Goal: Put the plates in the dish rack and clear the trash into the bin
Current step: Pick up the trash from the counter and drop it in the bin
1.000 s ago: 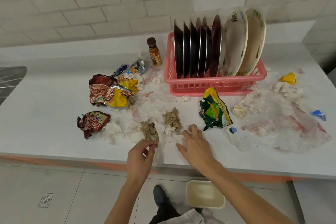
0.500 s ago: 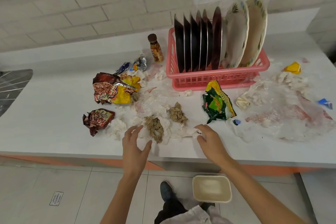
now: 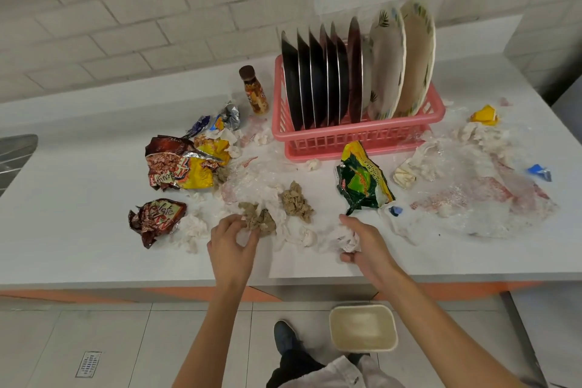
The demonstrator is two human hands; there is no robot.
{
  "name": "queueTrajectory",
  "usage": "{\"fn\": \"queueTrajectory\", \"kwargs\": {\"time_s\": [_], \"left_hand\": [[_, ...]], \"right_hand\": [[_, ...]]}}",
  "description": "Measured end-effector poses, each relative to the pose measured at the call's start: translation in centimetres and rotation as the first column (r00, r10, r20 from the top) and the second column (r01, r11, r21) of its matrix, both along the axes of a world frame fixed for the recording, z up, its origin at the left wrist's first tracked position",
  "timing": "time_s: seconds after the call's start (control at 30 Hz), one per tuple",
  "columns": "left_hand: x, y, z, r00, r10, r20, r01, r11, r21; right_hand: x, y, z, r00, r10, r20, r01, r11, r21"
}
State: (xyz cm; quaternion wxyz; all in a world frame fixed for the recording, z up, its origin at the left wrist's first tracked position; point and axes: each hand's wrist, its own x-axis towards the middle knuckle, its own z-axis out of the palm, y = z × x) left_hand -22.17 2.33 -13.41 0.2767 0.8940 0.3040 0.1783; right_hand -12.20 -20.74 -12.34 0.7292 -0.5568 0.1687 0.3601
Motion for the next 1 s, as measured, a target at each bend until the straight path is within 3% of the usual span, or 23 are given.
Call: {"fn": "queueTrajectory", "kwargs": {"time_s": [0.13, 0.27, 0.4, 0.67, 0.87, 1.0], "left_hand": [[0.8, -0.1, 1.9, 0.988, 0.013, 0.156, 0.009, 0.99, -0.14], [1.5, -0.3, 4.2, 0.967, 0.062, 0.247, 0.006, 0.964, -0.266], [2.2, -0.9, 5.7, 0.956, 0.092, 0.279, 0.036, 0.906, -0.422], [3.8, -1.7, 6.2, 0.938, 0.17, 0.303, 0.04, 0.813, -0.581], [4.8, -4.3, 6.6, 0.921, 0.23, 0.315, 0.077, 0.683, -0.726], [5.4, -6.6, 6.4, 0.924, 0.257, 0.284, 0.083, 0.59, -0.803]], "right_hand": [[0.2, -0.2, 0.5, 1.0, 0.002, 0.03, -0.004, 0.999, 0.046], [0.6, -0.1, 0.7, 0.997, -0.057, -0.05, 0.063, 0.988, 0.143], [0.8, 0.2, 0.7, 0.987, -0.095, -0.132, 0.12, 0.972, 0.203], [0.6, 0.5, 1.2, 0.996, -0.022, -0.087, 0.04, 0.975, 0.218], [0.7, 0.3, 1.0, 0.985, -0.059, -0.16, 0.097, 0.965, 0.245], [0.4, 0.1, 0.9, 0.968, -0.109, -0.225, 0.151, 0.972, 0.18]]}}
